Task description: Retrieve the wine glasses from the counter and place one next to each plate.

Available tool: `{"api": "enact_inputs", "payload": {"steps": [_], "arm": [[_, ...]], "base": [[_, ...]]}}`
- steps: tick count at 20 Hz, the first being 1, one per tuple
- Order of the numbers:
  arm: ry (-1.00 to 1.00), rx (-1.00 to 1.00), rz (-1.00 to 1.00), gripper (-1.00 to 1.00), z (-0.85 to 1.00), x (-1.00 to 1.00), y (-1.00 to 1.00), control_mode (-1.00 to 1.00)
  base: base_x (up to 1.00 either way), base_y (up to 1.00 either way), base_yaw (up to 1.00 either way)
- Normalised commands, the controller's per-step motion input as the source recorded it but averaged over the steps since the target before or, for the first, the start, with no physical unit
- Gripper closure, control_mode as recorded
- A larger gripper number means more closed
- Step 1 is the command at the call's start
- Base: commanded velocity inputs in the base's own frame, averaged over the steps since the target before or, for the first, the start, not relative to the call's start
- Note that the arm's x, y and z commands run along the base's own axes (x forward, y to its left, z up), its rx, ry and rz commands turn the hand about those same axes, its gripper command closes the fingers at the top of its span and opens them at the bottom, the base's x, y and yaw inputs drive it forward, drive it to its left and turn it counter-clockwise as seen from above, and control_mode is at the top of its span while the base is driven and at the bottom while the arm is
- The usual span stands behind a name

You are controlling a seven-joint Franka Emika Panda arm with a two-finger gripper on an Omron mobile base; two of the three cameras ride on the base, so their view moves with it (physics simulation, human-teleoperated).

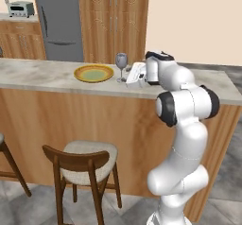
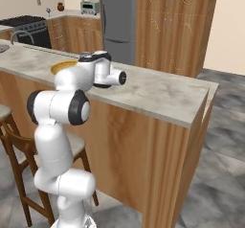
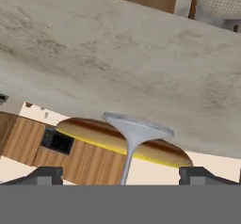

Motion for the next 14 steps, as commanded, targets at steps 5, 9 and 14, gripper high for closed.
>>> {"api": "enact_inputs", "payload": {"steps": [5, 9, 14], "arm": [[-0.11, 0.03, -0.03, -1.00, 0.36, -0.66, -0.63, -1.00], [-0.19, 0.07, -0.14, -1.00, 0.68, -0.99, -0.46, -1.00], [-0.15, 0.05, -0.38, -1.00, 0.68, -1.00, -0.12, -1.00]], "base": [[0.00, 0.00, 0.00], [0.00, 0.00, 0.00], [0.00, 0.00, 0.00]]}}
